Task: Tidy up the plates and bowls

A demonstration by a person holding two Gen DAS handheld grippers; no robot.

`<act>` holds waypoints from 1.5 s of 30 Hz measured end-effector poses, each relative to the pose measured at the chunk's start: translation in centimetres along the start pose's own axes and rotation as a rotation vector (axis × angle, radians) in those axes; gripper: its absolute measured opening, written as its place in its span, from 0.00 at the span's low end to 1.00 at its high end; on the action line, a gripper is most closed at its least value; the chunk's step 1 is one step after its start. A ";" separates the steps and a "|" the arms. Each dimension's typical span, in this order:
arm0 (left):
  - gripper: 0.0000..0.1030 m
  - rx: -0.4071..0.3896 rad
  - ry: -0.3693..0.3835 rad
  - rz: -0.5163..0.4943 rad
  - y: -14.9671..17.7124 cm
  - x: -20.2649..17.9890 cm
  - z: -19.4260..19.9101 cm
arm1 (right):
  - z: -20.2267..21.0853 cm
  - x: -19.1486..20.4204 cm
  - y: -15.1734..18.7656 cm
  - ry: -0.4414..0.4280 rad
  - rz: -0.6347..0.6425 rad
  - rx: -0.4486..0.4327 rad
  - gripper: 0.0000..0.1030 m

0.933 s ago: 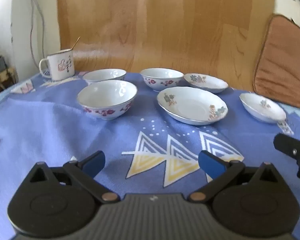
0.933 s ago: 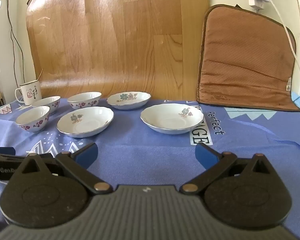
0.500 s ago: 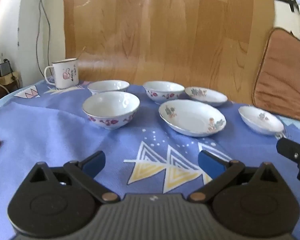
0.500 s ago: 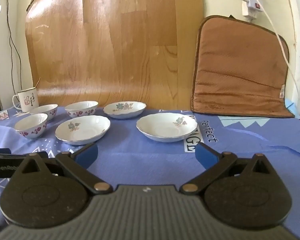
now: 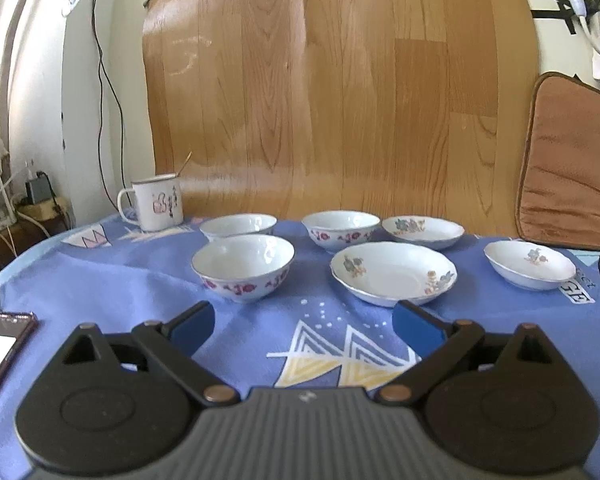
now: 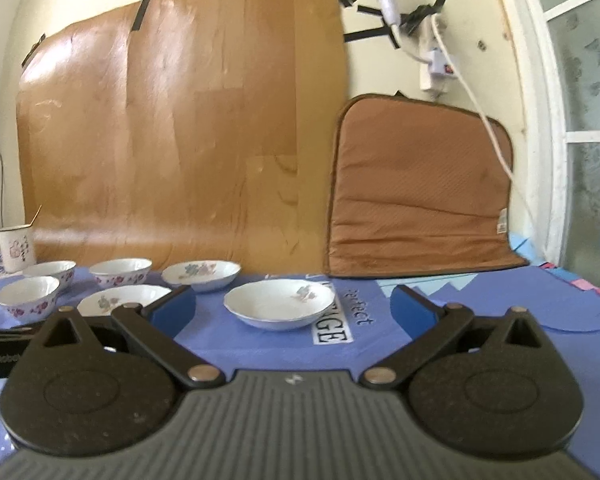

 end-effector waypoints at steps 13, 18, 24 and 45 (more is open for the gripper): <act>1.00 -0.066 0.046 -0.021 -0.4 -0.8 0.9 | -0.2 0.6 0.7 0.006 0.070 0.045 1.00; 1.00 -0.072 0.060 -0.013 -0.4 -0.8 0.9 | -0.3 1.2 1.2 -0.018 0.088 0.078 1.00; 1.00 -0.081 0.066 -0.020 -0.5 -1.1 1.1 | -0.3 0.9 1.2 -0.008 0.071 0.086 1.00; 1.00 -0.092 0.070 -0.042 -0.6 -1.5 1.3 | -0.5 0.8 1.1 0.011 0.061 0.094 1.00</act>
Point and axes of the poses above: each gripper's, at about its wrist camera, not at the fingertips, and z roughly against the way its jaws point, x to its left, y to its underside, the point moved 6 cm from there along -z, roughly the way its jaws point, and after that the axes turned 14 degrees about -x, right-handed, at the moved point
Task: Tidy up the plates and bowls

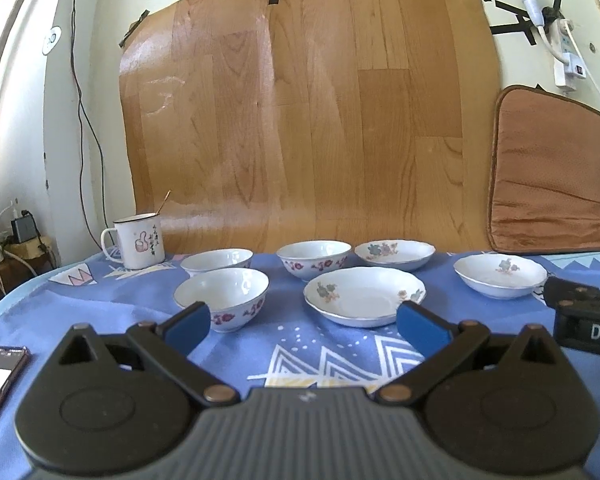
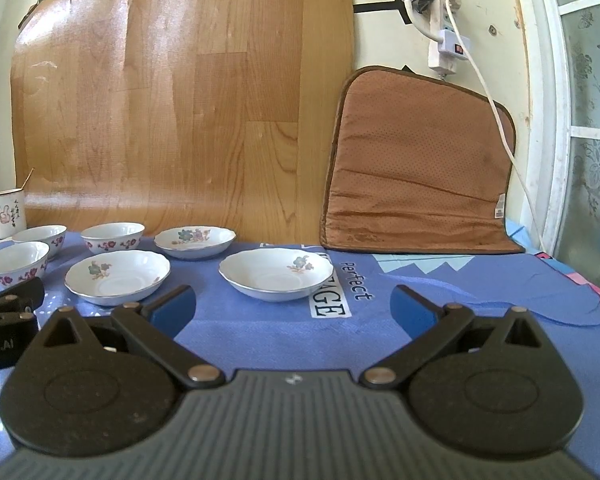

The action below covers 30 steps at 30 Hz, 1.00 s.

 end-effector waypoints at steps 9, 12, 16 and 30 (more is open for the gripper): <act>1.00 0.010 0.018 0.015 0.1 0.0 -0.2 | 0.0 0.0 0.1 0.007 0.000 0.003 1.00; 1.00 0.017 0.024 0.027 0.2 0.1 -0.3 | 0.0 0.0 0.1 0.010 -0.002 0.003 1.00; 1.00 0.026 0.027 0.040 0.2 0.3 -0.4 | 0.0 0.0 0.1 0.012 0.004 0.003 1.00; 1.00 0.035 0.022 0.069 0.3 0.6 -0.6 | -0.1 0.9 -1.1 -0.012 0.013 -0.066 1.00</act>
Point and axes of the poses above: each gripper's, at about its wrist camera, not at the fingertips, and z roughly against the way its jaws point, x to its left, y to its underside, the point moved 6 cm from there along -z, roughly the way its jaws point, and after that the axes turned 14 degrees about -x, right-handed, at the moved point
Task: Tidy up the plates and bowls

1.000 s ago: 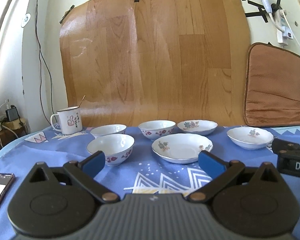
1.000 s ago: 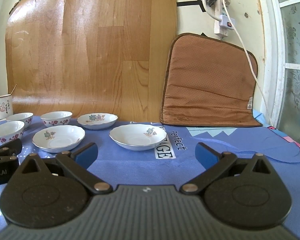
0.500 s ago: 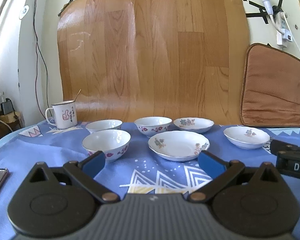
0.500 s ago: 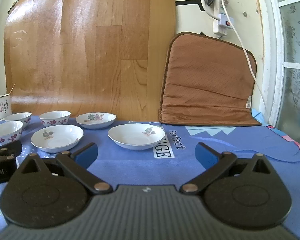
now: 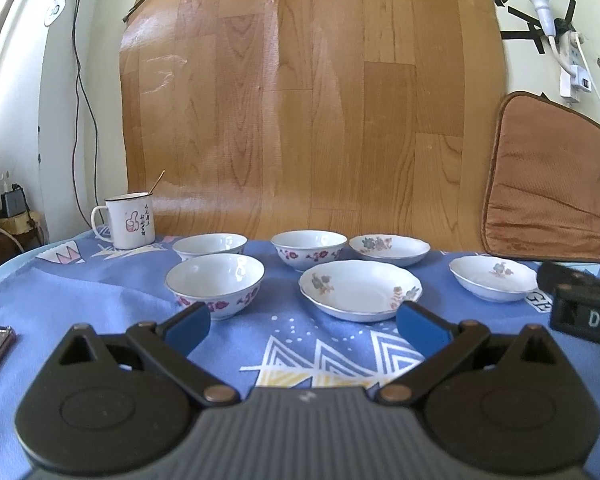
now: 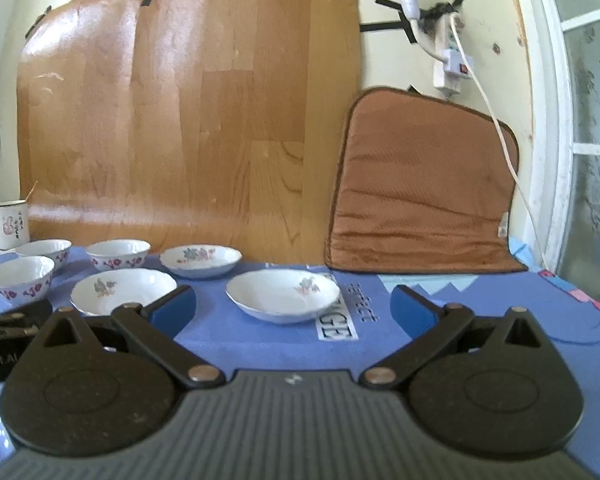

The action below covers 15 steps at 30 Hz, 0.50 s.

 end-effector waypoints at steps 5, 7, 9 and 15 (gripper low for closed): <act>1.00 0.000 0.000 0.001 0.0 0.0 0.0 | -0.6 0.9 0.1 -0.024 -0.002 -0.008 1.00; 1.00 0.000 0.000 0.001 0.0 0.0 0.0 | -0.9 1.0 0.3 -0.025 -0.001 0.017 1.00; 1.00 0.000 0.001 0.002 0.0 0.0 0.0 | -1.0 0.6 0.3 -0.017 -0.024 0.020 1.00; 1.00 0.001 0.000 0.001 0.0 -0.1 0.0 | -0.9 0.5 0.5 -0.010 -0.040 0.030 1.00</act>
Point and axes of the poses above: each gripper's, at about its wrist camera, not at the fingertips, and z roughly against the way its jaws point, x to its left, y to its underside, the point moved 6 cm from there along -z, roughly the way its jaws point, and after that the axes turned 14 degrees about -x, right-handed, at the moved point
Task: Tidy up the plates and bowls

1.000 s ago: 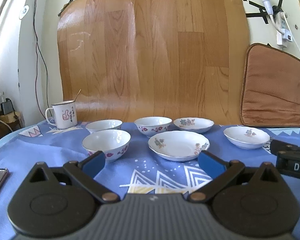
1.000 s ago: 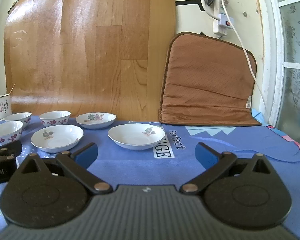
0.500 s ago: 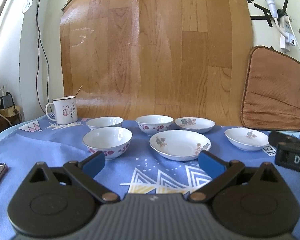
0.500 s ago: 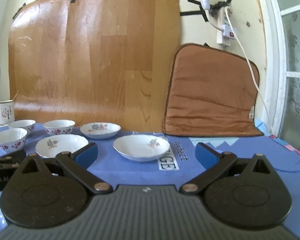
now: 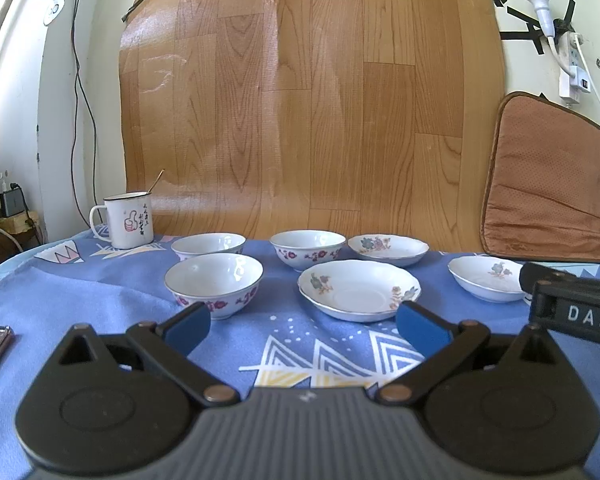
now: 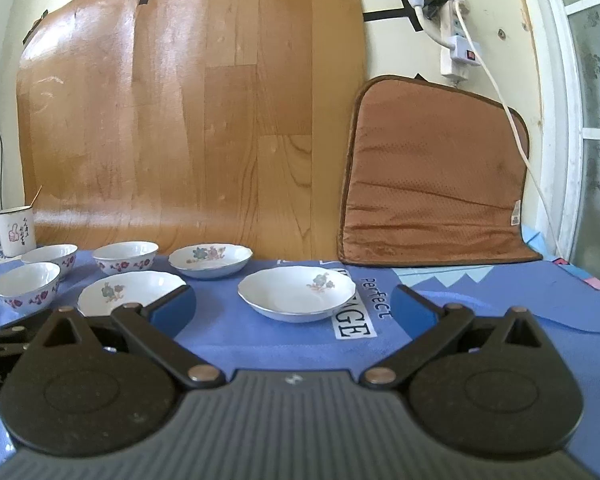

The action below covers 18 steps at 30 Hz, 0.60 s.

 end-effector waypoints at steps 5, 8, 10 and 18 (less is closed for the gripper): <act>1.00 0.000 -0.001 0.000 0.0 0.0 0.0 | 0.0 0.1 0.0 -0.003 0.007 0.002 1.00; 1.00 0.000 -0.002 0.000 0.0 0.0 0.0 | 0.0 0.1 0.0 -0.002 0.006 0.001 1.00; 1.00 0.000 -0.002 0.000 0.0 0.0 0.0 | 0.0 0.1 0.0 -0.002 0.007 0.001 1.00; 1.00 0.001 -0.003 0.000 0.0 0.0 0.0 | 0.1 0.1 0.0 0.003 0.004 -0.004 1.00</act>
Point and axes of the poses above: each gripper's, at about its wrist camera, not at the fingertips, and z roughly against the way its jaws point, x to its left, y to its underside, the point moved 6 cm from there along -z, roughly the way its jaws point, and after that the axes turned 14 degrees about -x, right-handed, at the moved point
